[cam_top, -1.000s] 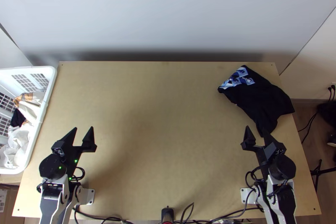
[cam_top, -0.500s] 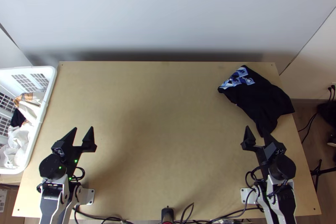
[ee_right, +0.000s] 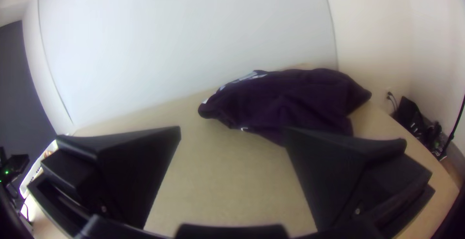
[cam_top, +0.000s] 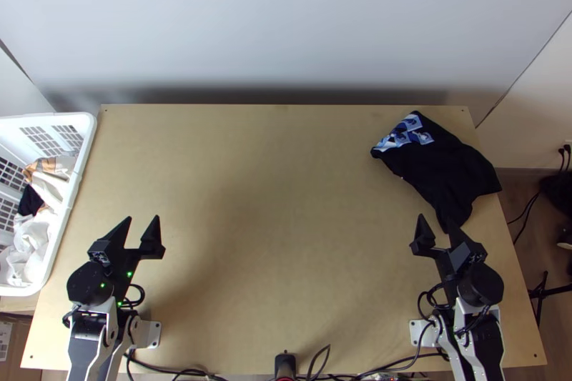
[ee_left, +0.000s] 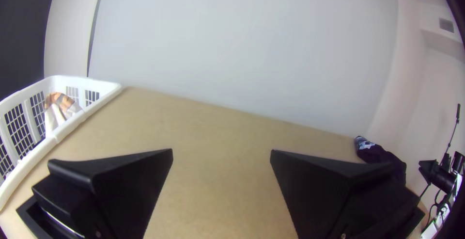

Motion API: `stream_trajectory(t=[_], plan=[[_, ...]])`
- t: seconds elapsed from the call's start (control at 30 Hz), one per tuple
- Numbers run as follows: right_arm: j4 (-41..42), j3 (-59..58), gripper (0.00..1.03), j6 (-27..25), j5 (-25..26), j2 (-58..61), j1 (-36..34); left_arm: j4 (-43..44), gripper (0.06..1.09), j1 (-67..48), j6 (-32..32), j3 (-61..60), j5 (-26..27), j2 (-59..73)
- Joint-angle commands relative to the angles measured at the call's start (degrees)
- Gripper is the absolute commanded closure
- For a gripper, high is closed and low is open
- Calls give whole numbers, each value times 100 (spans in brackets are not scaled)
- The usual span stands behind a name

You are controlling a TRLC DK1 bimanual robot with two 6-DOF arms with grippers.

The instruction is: Fold the t-shirt

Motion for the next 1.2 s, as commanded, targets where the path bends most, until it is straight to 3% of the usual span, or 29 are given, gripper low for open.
stream_trajectory(t=[0.0,0.3,0.5,0.6,0.97,1.17], plan=[[0,2,5,9,2,1,3,28,10,30,20,10,11,-1],[0,2,5,9,2,1,55,335,10,188,283,142,-51,-1],[0,2,5,9,2,1,64,766,10,759,441,942,-218,192],[0,2,5,9,2,1,64,862,10,1076,547,1803,-218,1177],[0,2,5,9,2,10,91,-166,10,2623,248,6074,-218,4771],[0,2,5,9,2,10,47,-1071,10,3739,-112,7279,-209,6239]])
